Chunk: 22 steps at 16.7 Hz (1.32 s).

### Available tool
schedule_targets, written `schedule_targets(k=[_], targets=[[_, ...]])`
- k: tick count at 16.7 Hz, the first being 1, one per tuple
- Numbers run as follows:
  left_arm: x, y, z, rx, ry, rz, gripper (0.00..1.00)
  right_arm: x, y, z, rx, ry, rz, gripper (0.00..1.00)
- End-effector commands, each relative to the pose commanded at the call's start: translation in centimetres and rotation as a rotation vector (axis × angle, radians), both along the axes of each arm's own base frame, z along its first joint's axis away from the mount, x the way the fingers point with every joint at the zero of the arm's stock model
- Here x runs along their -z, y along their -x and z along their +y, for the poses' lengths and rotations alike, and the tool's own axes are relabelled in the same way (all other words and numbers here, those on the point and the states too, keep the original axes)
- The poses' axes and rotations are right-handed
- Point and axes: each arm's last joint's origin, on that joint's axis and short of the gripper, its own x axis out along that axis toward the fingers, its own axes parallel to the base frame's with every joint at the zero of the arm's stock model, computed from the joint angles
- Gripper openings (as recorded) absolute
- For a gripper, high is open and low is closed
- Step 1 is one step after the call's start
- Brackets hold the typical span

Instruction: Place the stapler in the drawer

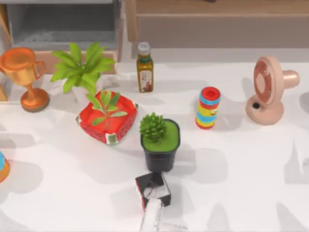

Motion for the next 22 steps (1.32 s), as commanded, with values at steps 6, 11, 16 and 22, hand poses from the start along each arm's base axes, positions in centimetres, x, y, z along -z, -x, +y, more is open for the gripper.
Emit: schedule_targets(k=[6,11,16,22], targets=[[-0.5,-4.1,0.3,0.001,-0.013,-0.021,0.0,0.0,0.0,0.0,0.0,0.0,0.0,1.0],[0.0,-6.3,-0.1,0.0,0.0,0.0,0.0,0.0,0.0,0.0,0.0,0.0,0.0,1.0],[0.6,-7.1,0.0,-0.002,0.005,0.018,0.0,0.0,0.0,0.0,0.0,0.0,0.0,1.0],[0.0,-12.1,0.0,-0.004,-0.002,-0.002,0.0,0.0,0.0,0.0,0.0,0.0,0.0,1.0]])
